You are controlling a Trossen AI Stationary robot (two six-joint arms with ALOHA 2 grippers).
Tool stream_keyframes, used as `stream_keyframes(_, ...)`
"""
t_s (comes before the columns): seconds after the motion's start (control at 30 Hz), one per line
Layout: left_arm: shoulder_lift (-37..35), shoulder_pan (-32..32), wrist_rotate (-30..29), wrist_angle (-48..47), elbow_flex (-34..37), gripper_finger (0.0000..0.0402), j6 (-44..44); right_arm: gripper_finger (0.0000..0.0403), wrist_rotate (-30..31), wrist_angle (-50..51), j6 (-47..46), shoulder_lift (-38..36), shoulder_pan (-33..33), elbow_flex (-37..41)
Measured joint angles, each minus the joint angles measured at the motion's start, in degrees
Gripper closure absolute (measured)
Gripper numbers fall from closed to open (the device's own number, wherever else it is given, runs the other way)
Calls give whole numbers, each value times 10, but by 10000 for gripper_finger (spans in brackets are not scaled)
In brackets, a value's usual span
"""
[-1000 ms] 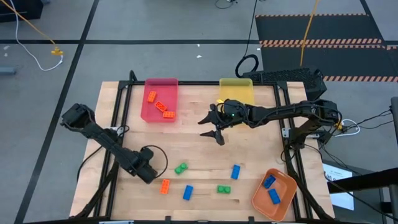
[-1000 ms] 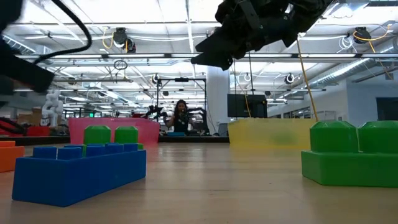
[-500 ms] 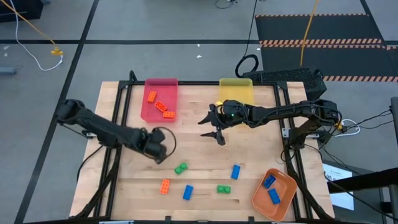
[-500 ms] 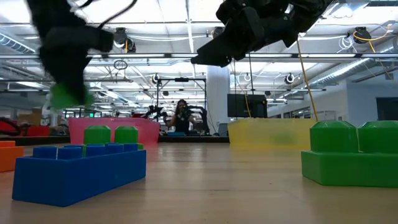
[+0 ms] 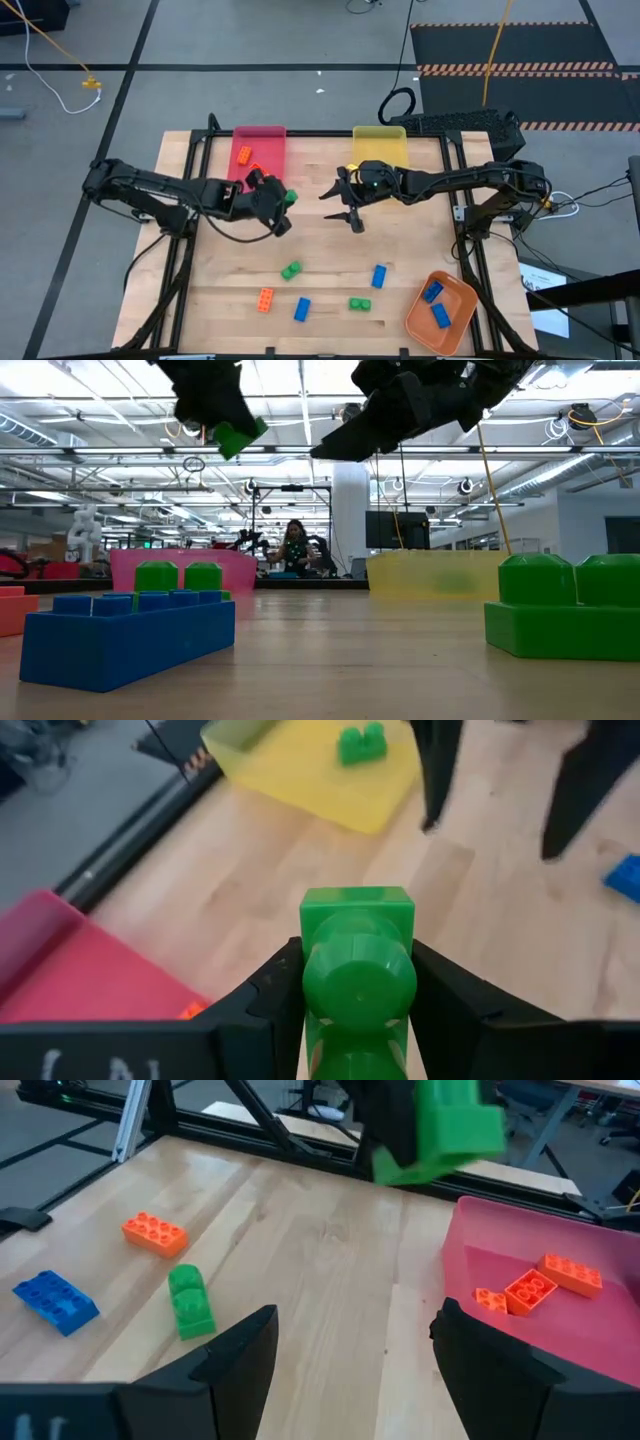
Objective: Sort & place blocks by color
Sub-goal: Put the left green game piece into the yellow bin
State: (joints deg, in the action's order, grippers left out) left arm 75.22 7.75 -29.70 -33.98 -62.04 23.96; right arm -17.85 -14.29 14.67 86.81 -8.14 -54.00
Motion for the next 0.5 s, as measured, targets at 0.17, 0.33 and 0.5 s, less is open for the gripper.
stream_keyframes(0.17, 2, -10, -27, 18, 0, 257, -13, 151, 0, 77, 0, -37, -9, 0)
stream_keyframes(0.33, 6, -10, -29, 76, 1, 256, -46, 151, 1, 99, -13, -61, -12, 0)
stream_keyframes(0.5, 6, -10, -29, 86, 1, 259, -59, 151, 42, 128, -7, -64, -12, 0)
